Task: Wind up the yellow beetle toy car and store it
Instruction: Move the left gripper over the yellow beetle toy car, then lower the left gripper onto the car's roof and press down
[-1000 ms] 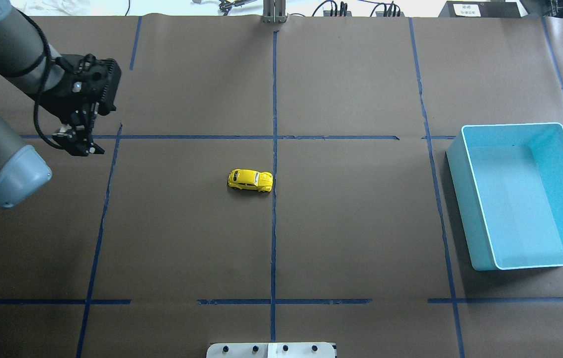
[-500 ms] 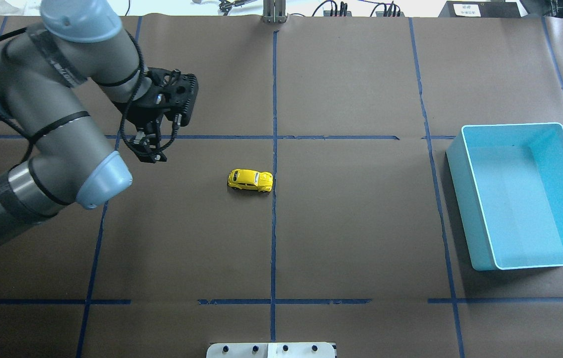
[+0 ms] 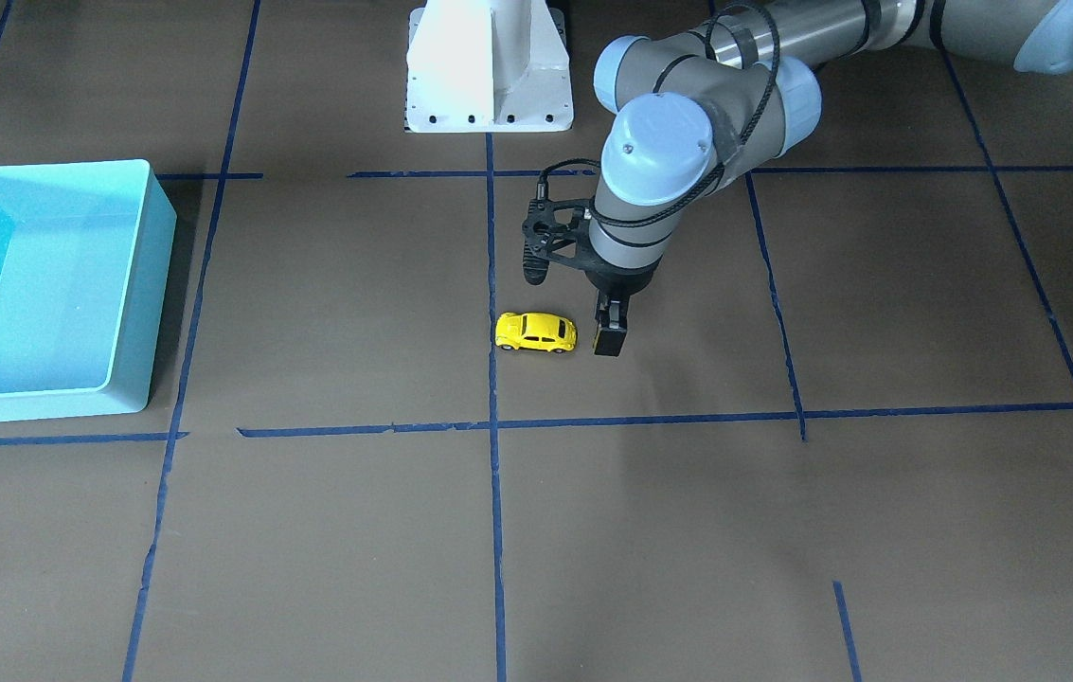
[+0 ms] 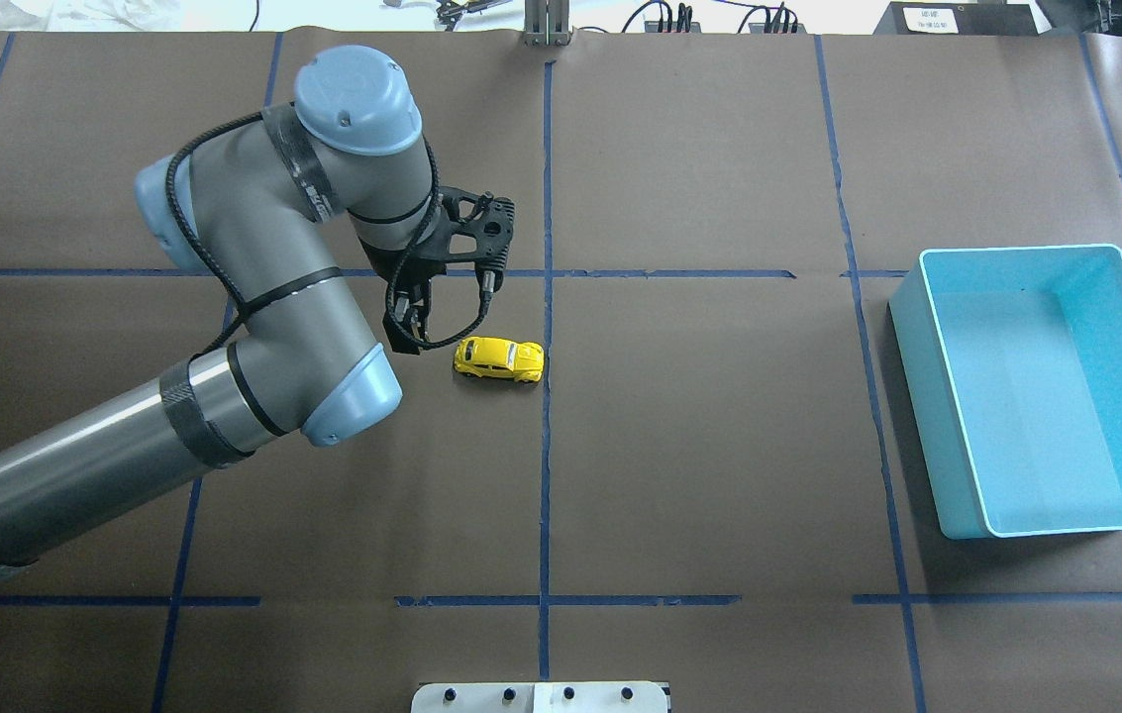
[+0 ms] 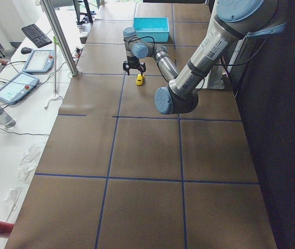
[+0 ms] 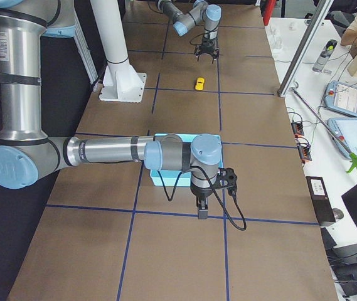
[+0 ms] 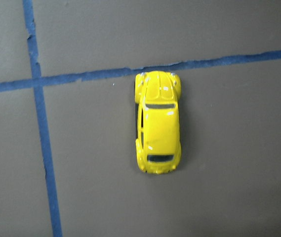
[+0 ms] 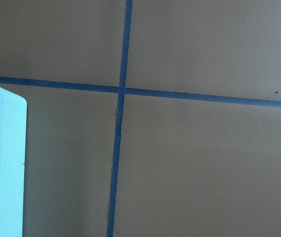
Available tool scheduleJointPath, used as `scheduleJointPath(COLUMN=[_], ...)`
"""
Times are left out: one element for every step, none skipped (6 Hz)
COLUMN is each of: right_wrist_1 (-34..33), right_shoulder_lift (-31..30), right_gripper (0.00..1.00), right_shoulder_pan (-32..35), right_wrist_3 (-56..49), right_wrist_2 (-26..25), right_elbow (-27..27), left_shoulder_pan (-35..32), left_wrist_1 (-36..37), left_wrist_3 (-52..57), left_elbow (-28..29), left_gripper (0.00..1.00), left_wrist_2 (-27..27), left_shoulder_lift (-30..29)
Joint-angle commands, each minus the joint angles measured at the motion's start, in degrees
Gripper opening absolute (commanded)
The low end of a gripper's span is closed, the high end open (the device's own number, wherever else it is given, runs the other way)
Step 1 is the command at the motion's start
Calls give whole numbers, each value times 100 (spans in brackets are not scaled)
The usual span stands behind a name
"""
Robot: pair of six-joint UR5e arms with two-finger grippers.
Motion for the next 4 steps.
scheduleJointPath(right_wrist_1=[0, 0, 9, 0], right_shoulder_lift=[0, 0, 0, 0], right_gripper=[100, 100, 100, 100], right_shoulder_pan=[0, 0, 0, 0], right_wrist_3=[-2, -2, -2, -2], right_wrist_2=[0, 0, 0, 0], right_elbow=[0, 0, 0, 0], left_shoulder_pan=[272, 342, 369, 387], left_wrist_1=[-262, -471, -612, -622], left_wrist_3=[-230, -369, -449, -441], left_elbow=[413, 580, 747, 914], left_gripper=[100, 100, 100, 100], left_wrist_2=[282, 423, 425, 425], left_shoulder_lift=[-211, -238, -273, -370])
